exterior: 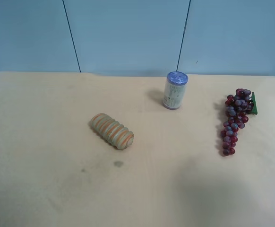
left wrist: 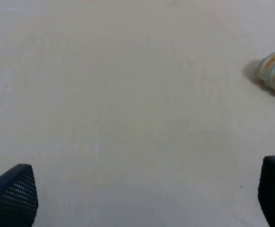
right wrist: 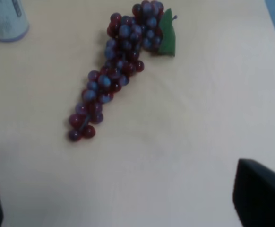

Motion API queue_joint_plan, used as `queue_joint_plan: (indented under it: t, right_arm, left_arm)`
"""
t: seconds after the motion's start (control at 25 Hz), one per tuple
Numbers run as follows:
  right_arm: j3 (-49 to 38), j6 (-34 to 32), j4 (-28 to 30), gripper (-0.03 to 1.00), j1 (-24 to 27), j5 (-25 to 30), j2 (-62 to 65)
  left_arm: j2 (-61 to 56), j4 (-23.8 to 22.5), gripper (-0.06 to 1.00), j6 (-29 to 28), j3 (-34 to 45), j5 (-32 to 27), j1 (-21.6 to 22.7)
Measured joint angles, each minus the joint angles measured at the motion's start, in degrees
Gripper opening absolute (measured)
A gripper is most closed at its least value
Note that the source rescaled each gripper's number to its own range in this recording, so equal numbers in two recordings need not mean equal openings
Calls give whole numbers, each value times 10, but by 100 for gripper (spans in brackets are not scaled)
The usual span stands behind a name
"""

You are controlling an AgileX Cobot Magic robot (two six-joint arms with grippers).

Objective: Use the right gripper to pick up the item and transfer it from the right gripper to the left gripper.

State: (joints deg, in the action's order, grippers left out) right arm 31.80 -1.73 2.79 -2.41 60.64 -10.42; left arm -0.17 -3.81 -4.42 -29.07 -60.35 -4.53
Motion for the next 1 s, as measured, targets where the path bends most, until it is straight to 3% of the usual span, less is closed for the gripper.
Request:
queue_joint_plan:
  t: [0.32,0.64,1.0]
  right_arm:
    - [80,-37,12,100,0,-75,-231]
    - [136,-116,21,100,0,-160,-559]
    - [274,-149,31,100,8,-176,-819]
  left_arm:
    - [0,0,100,0,0,0,0]
    - [0,0,100,0,0,-1,0]
    - [0,-1,100,0,0,-1,0]
